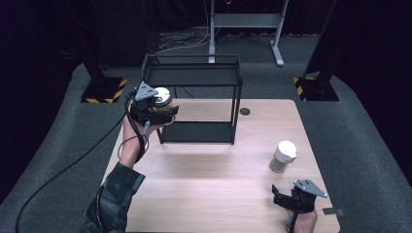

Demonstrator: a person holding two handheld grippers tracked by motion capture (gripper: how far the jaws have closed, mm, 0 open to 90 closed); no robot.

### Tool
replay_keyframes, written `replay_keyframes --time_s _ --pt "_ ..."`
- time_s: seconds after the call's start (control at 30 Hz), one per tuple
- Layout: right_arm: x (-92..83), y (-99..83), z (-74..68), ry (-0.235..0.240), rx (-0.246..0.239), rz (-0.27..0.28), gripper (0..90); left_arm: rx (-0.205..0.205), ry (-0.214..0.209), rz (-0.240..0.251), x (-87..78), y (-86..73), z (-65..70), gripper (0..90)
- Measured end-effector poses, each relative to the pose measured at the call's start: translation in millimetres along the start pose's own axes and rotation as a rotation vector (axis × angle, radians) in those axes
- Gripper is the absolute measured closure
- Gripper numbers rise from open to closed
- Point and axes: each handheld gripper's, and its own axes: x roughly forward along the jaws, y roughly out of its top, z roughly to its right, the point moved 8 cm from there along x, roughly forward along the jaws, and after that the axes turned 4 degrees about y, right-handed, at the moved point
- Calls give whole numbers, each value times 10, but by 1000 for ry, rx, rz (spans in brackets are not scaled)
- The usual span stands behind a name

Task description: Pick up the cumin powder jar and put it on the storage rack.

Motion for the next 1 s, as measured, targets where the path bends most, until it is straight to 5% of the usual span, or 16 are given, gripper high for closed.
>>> replay_keyframes --time_s 1.0 --pt "12 11 -2 2 -8 -10 0 -7 -43 32 -83 283 -35 308"
